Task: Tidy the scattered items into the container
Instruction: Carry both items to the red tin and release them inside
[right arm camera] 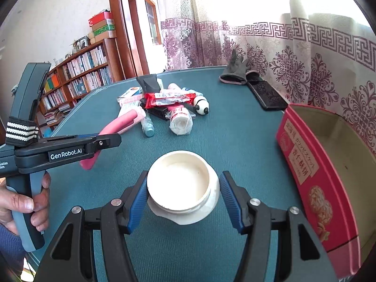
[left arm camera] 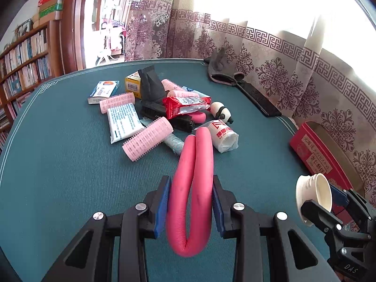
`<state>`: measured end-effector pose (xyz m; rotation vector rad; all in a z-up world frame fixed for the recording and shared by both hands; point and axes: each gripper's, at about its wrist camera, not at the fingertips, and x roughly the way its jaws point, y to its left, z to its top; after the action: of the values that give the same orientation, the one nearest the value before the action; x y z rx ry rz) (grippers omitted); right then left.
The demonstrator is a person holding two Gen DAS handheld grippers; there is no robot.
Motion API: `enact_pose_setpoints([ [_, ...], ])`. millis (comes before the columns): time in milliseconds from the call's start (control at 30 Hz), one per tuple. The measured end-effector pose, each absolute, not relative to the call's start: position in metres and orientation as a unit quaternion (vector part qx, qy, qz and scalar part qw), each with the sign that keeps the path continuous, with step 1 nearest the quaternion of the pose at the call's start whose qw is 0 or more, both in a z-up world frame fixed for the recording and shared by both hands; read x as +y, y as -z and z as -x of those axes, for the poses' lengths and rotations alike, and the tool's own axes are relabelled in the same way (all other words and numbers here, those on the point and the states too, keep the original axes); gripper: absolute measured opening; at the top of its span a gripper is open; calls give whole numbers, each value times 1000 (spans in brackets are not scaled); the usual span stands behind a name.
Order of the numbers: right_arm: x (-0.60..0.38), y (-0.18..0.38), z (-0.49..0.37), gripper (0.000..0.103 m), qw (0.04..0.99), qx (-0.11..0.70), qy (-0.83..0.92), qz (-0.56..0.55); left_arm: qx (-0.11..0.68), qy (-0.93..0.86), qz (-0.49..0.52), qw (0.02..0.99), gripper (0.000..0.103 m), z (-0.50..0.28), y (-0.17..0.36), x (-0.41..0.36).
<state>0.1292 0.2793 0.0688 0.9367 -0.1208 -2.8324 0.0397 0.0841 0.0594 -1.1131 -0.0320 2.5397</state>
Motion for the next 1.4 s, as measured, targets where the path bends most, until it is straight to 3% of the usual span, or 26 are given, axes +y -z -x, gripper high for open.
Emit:
enact_pose_setpoints([
  [267,348,-104,-150,64,-18,-68,963,-261,5,-891,385,242,35,-47,-77,139],
  [567,430,-108,-176,64,-130,-99,954,-252,36,-869,370,327,35,-56,-100,225],
  [1167,481,-87,-184,64,-189,-114,935,-278,74,-823,372,423,35,-54,-106,359],
  [1200,482,-86,-185,64,-190,-115,934,-280,77,-822,374,422,38,-54,-105,364],
  [1267,485,-84,-184,64,-191,-120,932,-285,78,-822,378,419,57,-54,-103,368],
  [1333,488,-82,-183,67,-191,-127,930,-287,76,-829,375,408,88,-53,-103,367],
  [1400,490,-80,-182,76,-195,-131,928,-288,70,-836,370,398,92,-50,-103,362],
])
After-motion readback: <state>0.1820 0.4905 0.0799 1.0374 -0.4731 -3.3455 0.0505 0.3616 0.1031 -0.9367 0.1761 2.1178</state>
